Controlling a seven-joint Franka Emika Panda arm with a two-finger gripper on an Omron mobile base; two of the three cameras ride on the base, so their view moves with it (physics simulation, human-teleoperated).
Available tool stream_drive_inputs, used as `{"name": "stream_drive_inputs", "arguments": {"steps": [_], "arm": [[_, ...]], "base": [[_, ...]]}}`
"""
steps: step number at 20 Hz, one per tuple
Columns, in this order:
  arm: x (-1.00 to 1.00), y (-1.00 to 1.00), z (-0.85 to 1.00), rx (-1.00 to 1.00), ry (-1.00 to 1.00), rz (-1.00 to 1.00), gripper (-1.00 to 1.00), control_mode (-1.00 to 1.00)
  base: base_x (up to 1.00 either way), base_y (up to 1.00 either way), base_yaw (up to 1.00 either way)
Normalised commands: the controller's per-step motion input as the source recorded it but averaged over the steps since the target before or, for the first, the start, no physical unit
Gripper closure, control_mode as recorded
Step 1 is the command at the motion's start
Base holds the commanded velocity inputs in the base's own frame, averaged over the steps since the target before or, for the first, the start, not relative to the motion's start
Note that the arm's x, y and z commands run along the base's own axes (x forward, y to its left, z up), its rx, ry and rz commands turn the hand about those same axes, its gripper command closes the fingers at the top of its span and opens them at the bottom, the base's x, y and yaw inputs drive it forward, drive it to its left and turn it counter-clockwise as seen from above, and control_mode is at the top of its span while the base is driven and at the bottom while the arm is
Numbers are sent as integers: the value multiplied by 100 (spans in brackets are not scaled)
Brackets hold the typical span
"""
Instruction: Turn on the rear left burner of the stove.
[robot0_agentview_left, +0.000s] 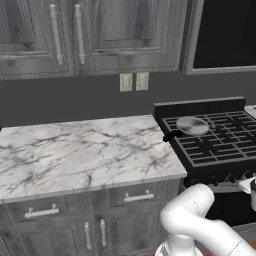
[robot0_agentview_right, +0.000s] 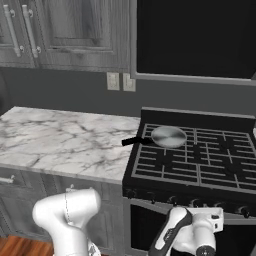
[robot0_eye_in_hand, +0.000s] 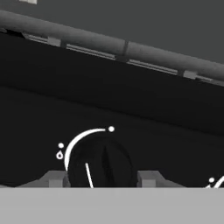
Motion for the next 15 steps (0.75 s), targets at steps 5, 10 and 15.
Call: {"name": "stream_drive_inputs", "arguments": {"steps": [5, 10, 15], "arm": [[-7, 0, -5, -70, 8, 30, 100, -100], [0, 0, -5, -67, 4, 33, 100, -100], [0, -6, -6, -60, 0, 38, 100, -100]], "base": [[0, 0, 0], [0, 0, 0], [0, 0, 0]]}}
